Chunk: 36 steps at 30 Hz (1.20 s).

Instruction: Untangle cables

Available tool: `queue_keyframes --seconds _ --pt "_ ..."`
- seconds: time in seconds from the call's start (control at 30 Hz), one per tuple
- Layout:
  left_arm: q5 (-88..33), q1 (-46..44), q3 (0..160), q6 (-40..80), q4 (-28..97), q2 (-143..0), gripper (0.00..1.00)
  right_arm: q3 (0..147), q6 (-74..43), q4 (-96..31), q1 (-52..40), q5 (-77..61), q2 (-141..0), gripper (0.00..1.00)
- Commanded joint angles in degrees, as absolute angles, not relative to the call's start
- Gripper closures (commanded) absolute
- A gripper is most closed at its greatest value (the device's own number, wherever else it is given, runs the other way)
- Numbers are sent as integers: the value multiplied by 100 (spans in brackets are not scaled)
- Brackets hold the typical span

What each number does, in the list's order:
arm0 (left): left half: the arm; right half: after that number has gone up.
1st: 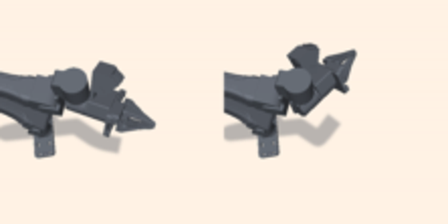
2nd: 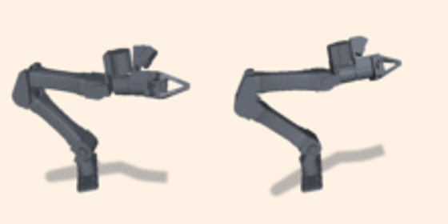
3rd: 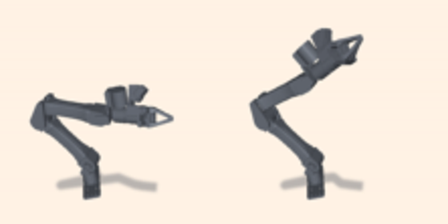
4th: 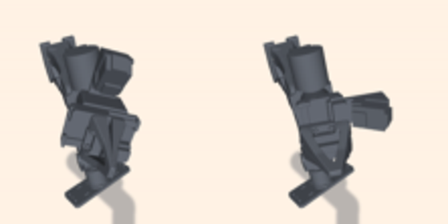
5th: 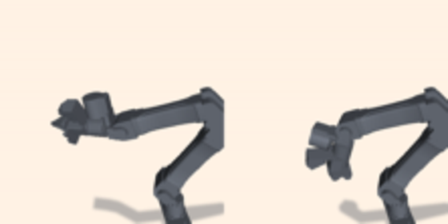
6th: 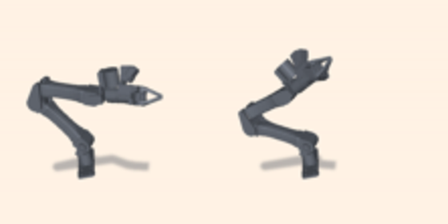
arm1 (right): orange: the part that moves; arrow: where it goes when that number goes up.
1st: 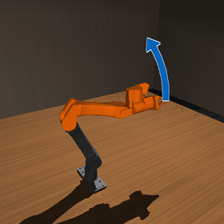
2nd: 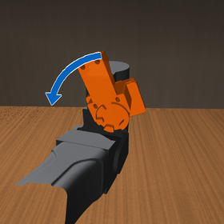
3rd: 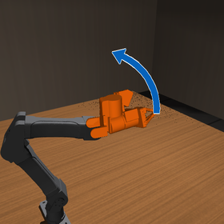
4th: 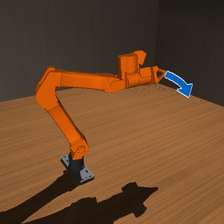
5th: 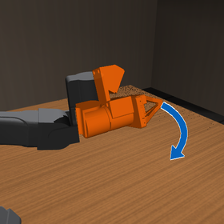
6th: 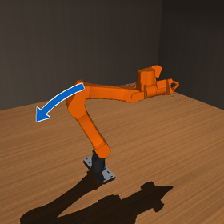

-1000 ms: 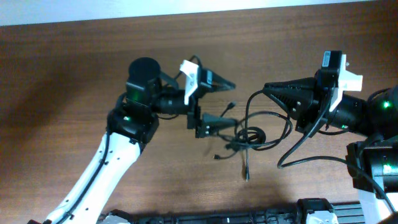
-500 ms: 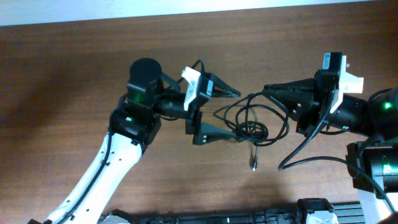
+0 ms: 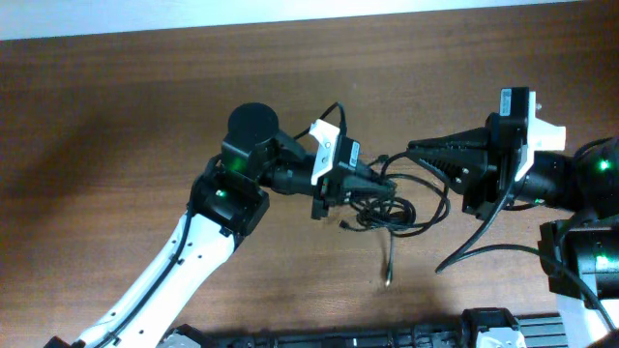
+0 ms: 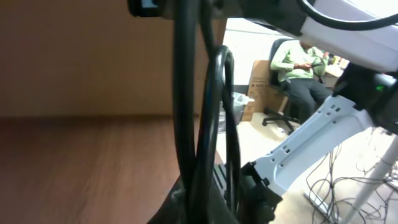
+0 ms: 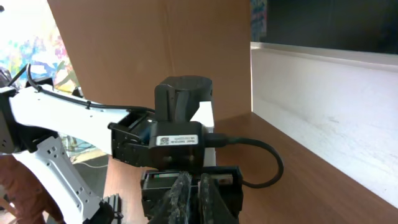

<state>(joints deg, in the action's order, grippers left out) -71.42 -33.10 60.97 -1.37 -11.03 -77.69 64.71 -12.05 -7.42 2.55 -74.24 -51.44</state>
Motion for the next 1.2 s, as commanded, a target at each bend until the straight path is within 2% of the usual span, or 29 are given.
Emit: queue_keyframes --seconds 0.0,0.1,0.13,0.17,0.33,0.43,0.63,0.7,0.83,1.03,1.17 --pt "-6751 -3323 6123 75 -1212 -7717 100 6591 -1251 -698 266 -7496 -5100 96" --pt "-6340 -3323 6123 515 -1387 -7717 100 6591 -1251 -701 268 -7430 -5100 96" --pt "-6180 -3323 6123 672 -1435 -7717 100 6591 -1251 -703 270 -7376 -5100 82" --pt "-5961 -3323 6123 871 -1466 -7714 100 6591 -1251 -705 274 -7282 -5100 62" --pt "-5406 -3138 6123 1920 -1612 -7710 100 6591 -1258 -895 279 -6436 -5148 28" --pt "-5352 -2744 6123 2904 -1756 -7703 100 6591 -1481 -1503 276 -5380 -5148 18" --pt "-5354 -2346 6123 3691 -2016 -7703 100 6591 -1649 -2552 276 -4335 -5148 9" --pt "-5354 -2324 6123 3710 -2206 -7703 100 6591 -2078 -2864 276 -3920 -5148 2" --pt "-5354 -2322 6123 3715 -2491 -7703 100 6591 -3087 -3487 276 -3328 -5188 1" --pt "-5360 -2322 6123 3778 -2832 -7699 100 6591 -4066 -4001 276 -3568 -5485 1" --pt "-5380 -2324 6123 3778 -3129 -7699 100 6591 -4147 -3970 276 -4705 -5802 1"
